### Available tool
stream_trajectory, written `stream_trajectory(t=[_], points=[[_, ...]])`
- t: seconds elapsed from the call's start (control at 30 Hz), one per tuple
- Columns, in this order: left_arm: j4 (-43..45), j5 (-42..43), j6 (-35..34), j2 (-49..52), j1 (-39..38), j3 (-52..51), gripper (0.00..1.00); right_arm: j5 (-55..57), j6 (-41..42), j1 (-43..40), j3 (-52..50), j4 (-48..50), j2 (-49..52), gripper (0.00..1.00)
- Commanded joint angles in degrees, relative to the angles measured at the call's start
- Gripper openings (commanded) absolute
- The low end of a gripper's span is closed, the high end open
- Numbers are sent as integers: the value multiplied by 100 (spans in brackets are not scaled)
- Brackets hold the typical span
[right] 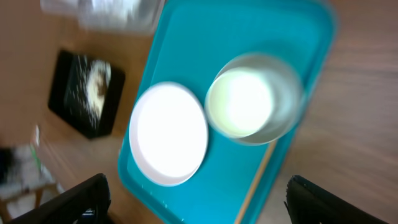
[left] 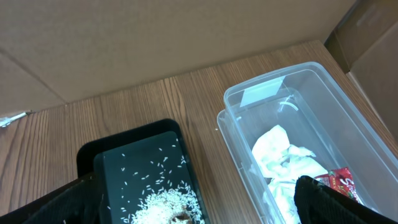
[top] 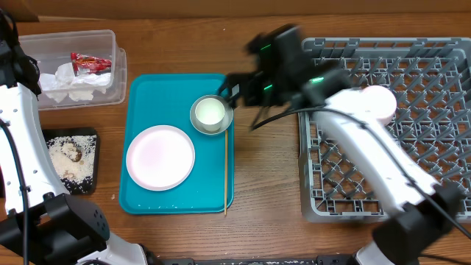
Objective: Sort waste into correct bins and load items into the dishwasher
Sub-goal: 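Grasp the rim of the white plate on the teal tray with the right gripper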
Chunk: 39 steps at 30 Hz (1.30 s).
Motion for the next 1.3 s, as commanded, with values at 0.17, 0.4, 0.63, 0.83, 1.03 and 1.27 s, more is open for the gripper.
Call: stream_trajectory(t=[0.17, 0.4, 0.63, 0.83, 1.03, 1.27], points=[[11, -96, 92, 26, -39, 0, 100, 1320, 1552, 1521, 17, -280, 898, 83], [11, -96, 92, 26, -39, -2, 100, 1519, 2837, 2227, 17, -195, 1781, 66], [9, -96, 92, 26, -39, 0, 100, 1740, 3445, 2459, 17, 87, 2146, 55], [11, -96, 92, 26, -39, 0, 100, 1941, 3904, 2549, 11, 280, 2350, 52], [11, -96, 92, 26, -39, 0, 100, 1930, 3923, 2660, 11, 385, 2715, 49], [11, -96, 92, 26, -39, 0, 100, 1982, 3884, 2660, 13, 323, 2706, 13]])
